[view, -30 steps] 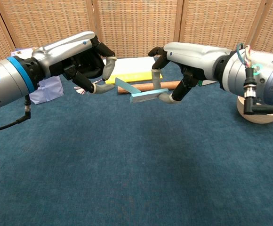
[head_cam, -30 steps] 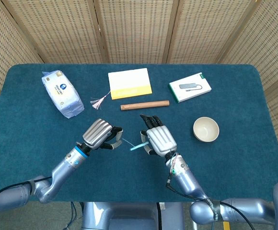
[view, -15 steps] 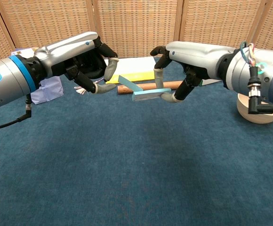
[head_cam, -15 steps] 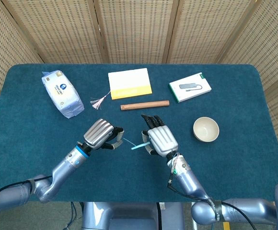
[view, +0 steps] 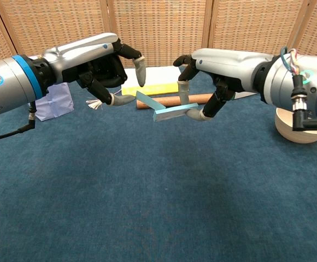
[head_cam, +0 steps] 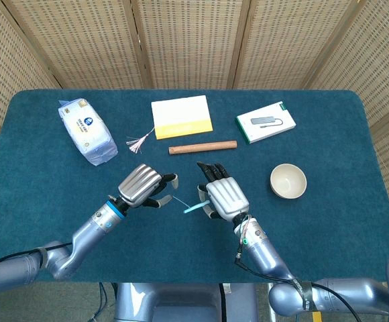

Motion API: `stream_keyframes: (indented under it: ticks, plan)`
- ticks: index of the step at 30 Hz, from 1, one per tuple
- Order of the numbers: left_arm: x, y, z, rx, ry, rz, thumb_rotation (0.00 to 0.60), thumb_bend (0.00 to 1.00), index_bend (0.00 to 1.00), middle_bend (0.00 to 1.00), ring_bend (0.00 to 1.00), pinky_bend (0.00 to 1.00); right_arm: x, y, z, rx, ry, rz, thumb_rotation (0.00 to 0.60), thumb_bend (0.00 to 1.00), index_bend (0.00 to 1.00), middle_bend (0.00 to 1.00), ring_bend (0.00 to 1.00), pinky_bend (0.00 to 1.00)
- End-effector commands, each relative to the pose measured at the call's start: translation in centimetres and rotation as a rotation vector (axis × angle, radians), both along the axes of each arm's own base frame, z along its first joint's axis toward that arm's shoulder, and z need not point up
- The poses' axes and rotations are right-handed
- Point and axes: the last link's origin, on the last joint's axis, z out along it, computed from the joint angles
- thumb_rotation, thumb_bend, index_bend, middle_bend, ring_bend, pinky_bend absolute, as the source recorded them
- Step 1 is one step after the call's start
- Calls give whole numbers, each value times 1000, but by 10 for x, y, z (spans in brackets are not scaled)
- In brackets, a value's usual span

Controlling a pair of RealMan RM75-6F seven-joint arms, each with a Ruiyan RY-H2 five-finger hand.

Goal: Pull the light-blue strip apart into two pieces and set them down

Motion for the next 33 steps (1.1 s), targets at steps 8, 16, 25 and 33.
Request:
stream_keyframes:
  ticks: [8, 16, 25, 33]
  plan:
    - [9, 2, 6, -12, 13, 2, 600, 363, 435, 938, 956, 986, 2, 1, 3, 5, 3, 5, 600, 569, 623, 0, 0, 0]
    - [11, -5, 6, -66, -19, 5, 600, 443, 435, 938, 956, 985, 2, 3, 7, 25, -8, 7, 600, 569, 623, 0, 0, 0]
    - [11, -6, 4, -85, -31, 10, 600, 441, 435, 938, 956, 986, 3, 3, 9, 27, -14, 16, 600, 595, 622, 0, 0, 0]
    - [11, -6, 6, -85, -16, 14, 600, 435, 435, 938, 956, 986, 1, 0, 9, 23, -12, 9, 600, 595, 623, 0, 0, 0]
